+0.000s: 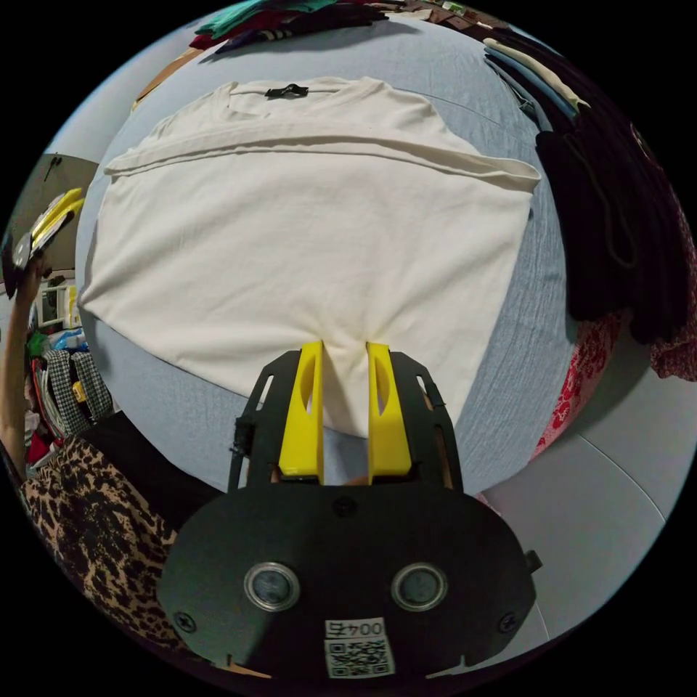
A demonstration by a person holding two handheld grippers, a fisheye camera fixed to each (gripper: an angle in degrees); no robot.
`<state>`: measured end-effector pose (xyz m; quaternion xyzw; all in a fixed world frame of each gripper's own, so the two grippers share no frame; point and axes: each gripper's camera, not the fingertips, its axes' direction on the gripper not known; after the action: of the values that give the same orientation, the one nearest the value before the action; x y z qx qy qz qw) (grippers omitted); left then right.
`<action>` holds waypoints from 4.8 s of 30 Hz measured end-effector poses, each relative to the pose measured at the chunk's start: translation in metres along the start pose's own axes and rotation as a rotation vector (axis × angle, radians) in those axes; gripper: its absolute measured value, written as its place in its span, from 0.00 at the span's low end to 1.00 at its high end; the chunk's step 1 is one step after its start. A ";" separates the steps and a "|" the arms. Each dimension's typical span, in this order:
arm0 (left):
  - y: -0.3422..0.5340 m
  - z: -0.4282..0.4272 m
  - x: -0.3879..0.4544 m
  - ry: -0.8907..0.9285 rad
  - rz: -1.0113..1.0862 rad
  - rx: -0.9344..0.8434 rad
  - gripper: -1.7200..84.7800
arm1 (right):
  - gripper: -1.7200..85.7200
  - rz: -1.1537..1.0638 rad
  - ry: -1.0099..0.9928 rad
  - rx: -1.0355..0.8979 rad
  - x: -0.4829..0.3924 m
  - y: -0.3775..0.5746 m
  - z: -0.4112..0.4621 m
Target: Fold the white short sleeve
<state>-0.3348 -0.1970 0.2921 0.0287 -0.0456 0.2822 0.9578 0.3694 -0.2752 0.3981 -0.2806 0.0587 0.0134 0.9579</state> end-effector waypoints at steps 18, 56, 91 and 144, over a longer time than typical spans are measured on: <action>-0.083 0.030 -0.004 0.077 0.033 -0.003 0.06 | 0.12 0.004 -0.010 -0.042 0.011 0.001 0.008; -0.144 0.058 0.000 0.180 -0.548 -0.061 0.05 | 0.13 -0.010 -0.069 0.032 0.063 0.084 0.018; -0.203 0.083 0.155 0.084 -0.521 -0.203 0.03 | 0.02 -0.154 0.105 0.390 0.216 0.062 -0.018; -0.014 0.109 -0.075 0.195 -0.710 -0.061 0.04 | 0.15 -0.054 0.009 0.474 0.133 0.281 0.054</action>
<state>-0.3982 -0.2580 0.3926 -0.0130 0.0502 -0.0676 0.9964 0.4905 -0.0105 0.2772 -0.0495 0.0570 -0.0278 0.9968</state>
